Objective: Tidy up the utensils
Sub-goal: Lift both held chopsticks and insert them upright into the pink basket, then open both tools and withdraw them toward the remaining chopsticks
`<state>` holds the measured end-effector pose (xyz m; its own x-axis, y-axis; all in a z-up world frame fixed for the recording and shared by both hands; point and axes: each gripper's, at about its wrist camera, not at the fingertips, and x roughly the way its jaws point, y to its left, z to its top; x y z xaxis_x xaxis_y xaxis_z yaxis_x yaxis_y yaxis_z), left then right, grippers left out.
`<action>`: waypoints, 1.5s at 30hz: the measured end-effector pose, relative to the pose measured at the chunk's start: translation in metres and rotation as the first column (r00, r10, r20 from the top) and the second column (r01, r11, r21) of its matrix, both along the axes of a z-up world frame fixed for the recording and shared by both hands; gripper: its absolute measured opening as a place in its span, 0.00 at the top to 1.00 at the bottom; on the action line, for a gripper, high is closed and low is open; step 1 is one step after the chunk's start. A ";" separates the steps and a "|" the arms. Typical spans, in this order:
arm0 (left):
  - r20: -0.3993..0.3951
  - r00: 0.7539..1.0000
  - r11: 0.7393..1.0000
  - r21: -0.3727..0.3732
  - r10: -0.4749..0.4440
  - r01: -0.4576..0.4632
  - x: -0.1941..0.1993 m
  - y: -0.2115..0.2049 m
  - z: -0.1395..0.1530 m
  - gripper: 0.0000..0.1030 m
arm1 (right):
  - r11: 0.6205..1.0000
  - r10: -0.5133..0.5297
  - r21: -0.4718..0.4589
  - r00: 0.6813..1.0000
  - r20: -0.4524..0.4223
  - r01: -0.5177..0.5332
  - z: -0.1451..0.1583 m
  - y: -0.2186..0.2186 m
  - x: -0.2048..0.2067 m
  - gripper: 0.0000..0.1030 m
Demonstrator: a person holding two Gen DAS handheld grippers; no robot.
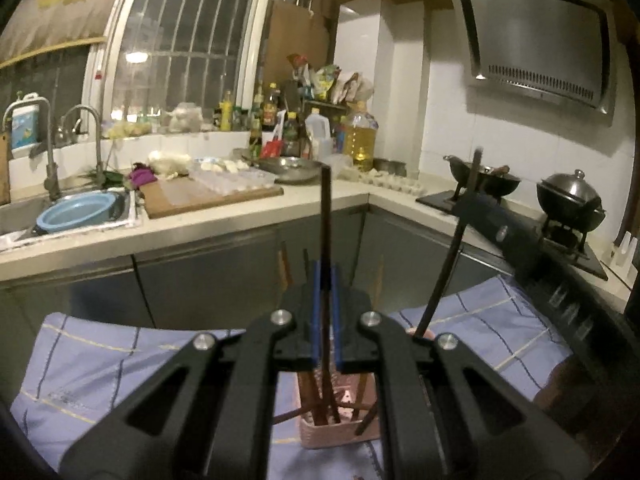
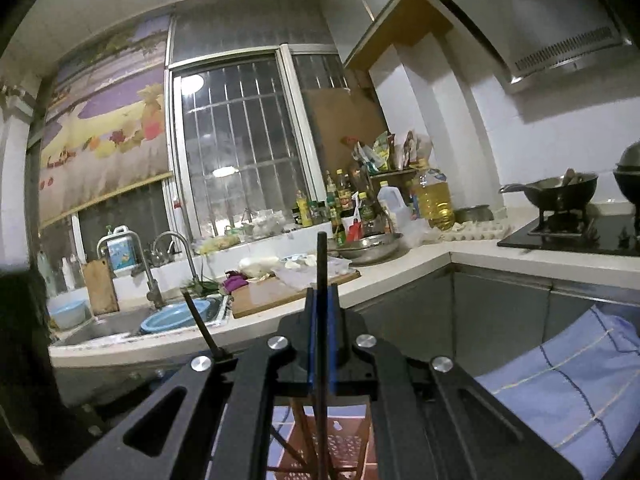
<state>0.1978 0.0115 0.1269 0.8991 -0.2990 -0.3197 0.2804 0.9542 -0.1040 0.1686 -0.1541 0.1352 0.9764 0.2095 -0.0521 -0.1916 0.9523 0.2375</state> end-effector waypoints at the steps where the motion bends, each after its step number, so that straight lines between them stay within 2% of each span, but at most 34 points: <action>1: -0.003 1.000 1.000 -0.002 0.000 0.000 0.002 0.000 -0.001 0.96 | 1.000 -0.002 0.005 1.000 0.005 0.002 0.004 -0.001 0.001 0.95; 5: -0.001 1.000 1.000 -0.009 -0.003 0.003 0.002 -0.001 -0.003 0.96 | 1.000 -0.022 -0.001 0.999 0.029 0.022 0.017 0.000 0.005 0.95; 8: 0.000 1.000 1.000 -0.005 -0.005 0.005 -0.001 -0.004 -0.005 0.96 | 0.999 -0.038 -0.033 0.999 0.028 0.039 0.012 0.006 0.010 0.95; 13: -0.055 0.998 1.000 0.021 -0.006 0.007 0.000 -0.010 -0.023 0.96 | 0.996 -0.025 -0.088 0.996 -0.084 0.018 -0.025 0.017 0.016 0.95; 17: -0.121 0.993 0.998 0.065 -0.005 0.013 -0.005 -0.015 -0.038 0.89 | 0.999 0.027 -0.015 0.982 -0.186 -0.031 -0.045 0.012 0.011 0.92; 18: -0.120 0.993 0.998 0.064 -0.005 0.013 -0.009 -0.014 -0.038 0.87 | 0.999 0.032 0.006 0.980 -0.198 -0.032 -0.046 0.009 0.007 0.87; 19: -0.115 0.993 0.998 0.058 -0.008 0.015 -0.013 -0.013 -0.036 0.87 | 0.999 0.033 0.020 0.978 -0.205 -0.029 -0.045 0.007 0.003 0.74; 20: -0.105 0.994 0.999 0.043 -0.009 0.014 -0.019 -0.010 -0.030 0.85 | 0.999 0.034 0.032 0.979 -0.203 -0.028 -0.044 0.005 -0.002 0.65; 21: -0.090 0.996 1.000 0.023 -0.006 0.008 -0.027 -0.005 -0.022 0.84 | 0.999 0.035 0.047 0.982 -0.184 -0.027 -0.039 0.003 -0.010 0.53; 26: 0.007 1.000 0.997 -0.074 0.002 -0.002 -0.071 0.018 0.024 0.84 | 0.998 0.038 0.046 0.997 -0.060 -0.036 -0.001 0.000 -0.062 0.52; 29: 0.088 0.996 0.987 -0.161 0.010 0.005 -0.118 0.041 0.044 0.84 | 0.997 0.046 0.059 0.999 0.020 -0.047 0.009 -0.011 -0.113 0.52; 31: 0.133 0.991 0.978 -0.207 0.015 0.013 -0.155 0.058 0.043 0.84 | 0.997 0.046 0.054 0.998 0.036 -0.048 -0.005 -0.017 -0.150 0.52; 32: 0.140 0.990 0.975 -0.220 0.015 0.017 -0.171 0.065 0.036 0.84 | 0.998 0.041 0.042 0.999 0.015 -0.042 -0.019 -0.019 -0.165 0.52; 35: 0.097 0.995 0.976 -0.219 0.012 0.010 -0.199 0.075 0.002 0.84 | 0.999 0.040 -0.024 0.992 -0.119 -0.043 -0.068 -0.016 -0.186 0.52; 37: -0.025 1.000 0.978 -0.208 0.006 -0.011 -0.205 0.073 -0.039 0.84 | 0.993 0.049 -0.090 0.951 -0.305 -0.080 -0.119 -0.006 -0.188 0.53; 38: -0.093 0.996 0.979 -0.203 -0.003 -0.016 -0.205 0.070 -0.060 0.84 | 0.991 0.052 -0.097 0.920 -0.388 -0.097 -0.143 -0.004 -0.188 0.54; 39: -0.195 0.981 0.981 -0.190 -0.006 -0.032 -0.203 0.063 -0.091 0.84 | 0.990 0.053 -0.094 0.890 -0.453 -0.107 -0.160 -0.003 -0.187 0.59; 40: -0.249 0.968 0.983 -0.178 -0.007 -0.039 -0.203 0.058 -0.108 0.84 | 0.989 0.064 -0.079 0.847 -0.527 -0.124 -0.178 -0.002 -0.185 0.64; 43: -0.401 0.916 0.992 -0.125 -0.021 -0.032 -0.206 0.037 -0.160 0.84 | 0.982 0.085 -0.077 0.765 -0.638 -0.173 -0.206 0.006 -0.181 0.74; 45: -0.437 0.899 0.995 -0.100 -0.032 -0.014 -0.211 0.026 -0.175 0.84 | 0.975 0.096 -0.089 0.748 -0.657 -0.203 -0.209 0.014 -0.180 0.76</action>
<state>-0.0131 0.0374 -0.0480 0.6726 -0.3568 -0.6483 0.1937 0.9304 -0.3112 -0.0110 -0.1402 -0.0736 0.6545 0.2871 -0.6994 -0.1862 0.9578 0.2189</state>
